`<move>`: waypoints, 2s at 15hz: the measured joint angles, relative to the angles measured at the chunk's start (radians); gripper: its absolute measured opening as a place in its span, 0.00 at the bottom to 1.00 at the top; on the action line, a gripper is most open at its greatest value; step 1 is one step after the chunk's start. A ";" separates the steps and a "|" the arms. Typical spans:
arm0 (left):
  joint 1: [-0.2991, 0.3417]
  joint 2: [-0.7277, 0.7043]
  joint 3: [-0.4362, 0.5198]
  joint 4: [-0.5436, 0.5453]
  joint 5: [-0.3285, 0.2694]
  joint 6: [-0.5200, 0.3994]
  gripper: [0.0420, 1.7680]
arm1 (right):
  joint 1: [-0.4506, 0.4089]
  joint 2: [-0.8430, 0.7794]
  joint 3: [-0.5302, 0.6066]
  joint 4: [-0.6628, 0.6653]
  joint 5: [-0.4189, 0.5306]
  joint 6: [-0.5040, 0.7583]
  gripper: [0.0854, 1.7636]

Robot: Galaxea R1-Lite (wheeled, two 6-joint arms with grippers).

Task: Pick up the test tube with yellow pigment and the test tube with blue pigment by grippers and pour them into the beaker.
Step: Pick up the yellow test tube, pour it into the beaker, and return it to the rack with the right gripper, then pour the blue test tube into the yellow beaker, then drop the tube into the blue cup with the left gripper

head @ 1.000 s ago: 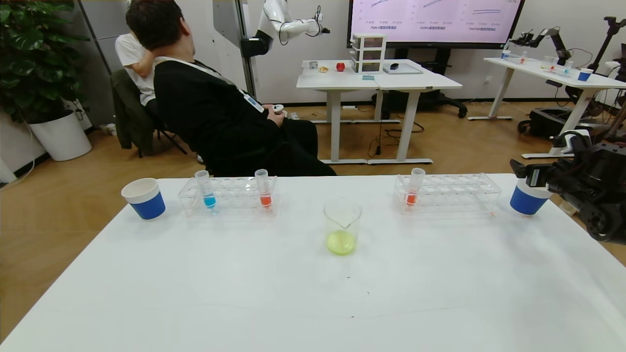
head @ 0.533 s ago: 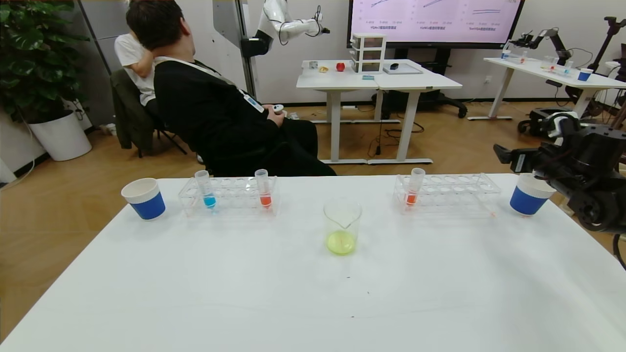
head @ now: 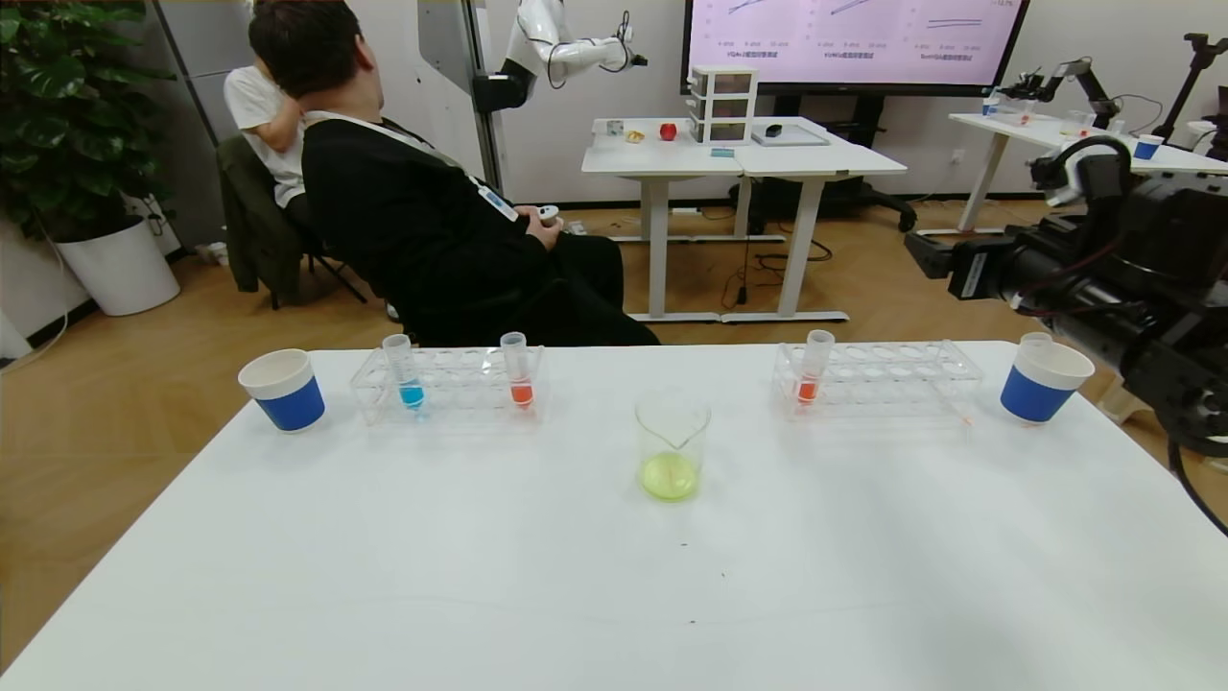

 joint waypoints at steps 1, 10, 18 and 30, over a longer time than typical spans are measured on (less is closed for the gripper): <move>0.000 0.000 0.000 0.000 0.000 0.000 0.99 | 0.005 -0.058 0.030 0.016 0.000 0.000 0.98; 0.000 0.000 0.000 0.000 0.000 0.001 0.99 | 0.001 -0.770 0.303 0.193 0.003 -0.029 0.98; 0.000 0.000 0.000 0.000 0.000 0.000 0.99 | -0.032 -1.461 0.401 0.712 0.009 -0.121 0.98; 0.000 0.000 0.000 0.000 0.000 0.000 0.99 | -0.051 -1.797 0.957 0.656 0.071 -0.126 0.98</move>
